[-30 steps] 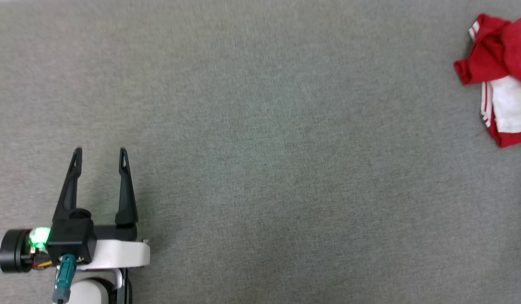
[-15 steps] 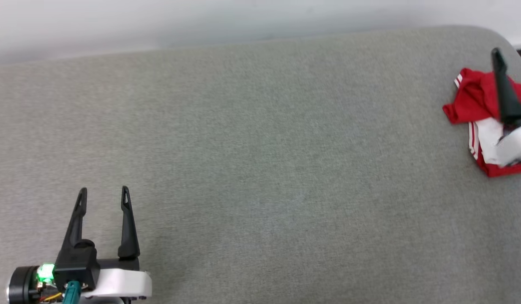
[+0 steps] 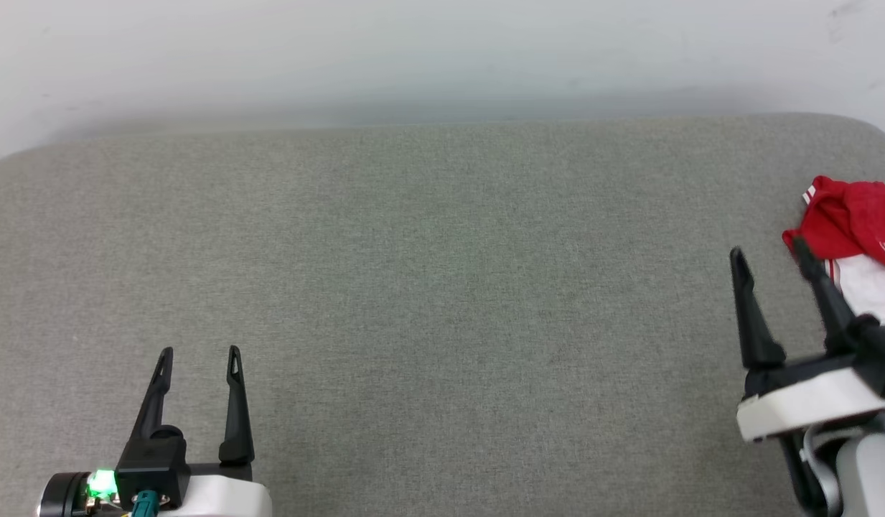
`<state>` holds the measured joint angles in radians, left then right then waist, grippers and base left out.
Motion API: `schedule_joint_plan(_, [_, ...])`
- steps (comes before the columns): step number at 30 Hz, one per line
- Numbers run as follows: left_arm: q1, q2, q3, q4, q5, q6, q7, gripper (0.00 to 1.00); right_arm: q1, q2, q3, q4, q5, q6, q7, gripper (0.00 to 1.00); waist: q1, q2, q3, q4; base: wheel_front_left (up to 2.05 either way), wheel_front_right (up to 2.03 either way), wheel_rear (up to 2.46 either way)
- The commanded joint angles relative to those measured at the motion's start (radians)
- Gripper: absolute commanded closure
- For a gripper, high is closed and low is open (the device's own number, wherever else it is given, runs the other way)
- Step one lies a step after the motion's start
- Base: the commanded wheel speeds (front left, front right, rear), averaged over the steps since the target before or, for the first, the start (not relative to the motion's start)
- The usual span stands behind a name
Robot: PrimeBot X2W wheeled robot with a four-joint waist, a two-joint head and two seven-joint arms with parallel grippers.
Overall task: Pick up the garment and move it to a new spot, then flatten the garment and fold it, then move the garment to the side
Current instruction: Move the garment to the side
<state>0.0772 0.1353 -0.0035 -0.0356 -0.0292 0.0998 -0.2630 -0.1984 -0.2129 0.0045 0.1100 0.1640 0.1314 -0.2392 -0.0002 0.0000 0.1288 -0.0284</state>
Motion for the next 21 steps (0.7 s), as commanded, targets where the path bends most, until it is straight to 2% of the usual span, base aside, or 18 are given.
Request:
schedule_joint_plan(1, [0.011, -0.003, -0.005, 0.005, 0.005, -0.003, -0.002, 0.0, 0.042, 0.026, -0.014, 0.006, 0.007, -0.002, -0.007, 0.0, 0.0002, 0.0, -0.017, 0.013, 0.0, 0.0, 0.0])
schedule_joint_plan(9, [0.032, -0.01, -0.013, 0.015, 0.002, -0.012, -0.002, 0.0, 0.179, 0.112, -0.067, 0.003, 0.007, -0.001, -0.018, 0.0, 0.0002, 0.0, -0.053, 0.023, 0.0, 0.0, 0.0])
schedule_joint_plan(21, [0.059, -0.016, -0.014, 0.005, 0.001, -0.02, -0.002, 0.0, 0.258, 0.149, -0.057, -0.048, -0.004, -0.001, 0.005, 0.0, 0.0002, 0.0, -0.073, 0.02, 0.0, 0.0, 0.0])
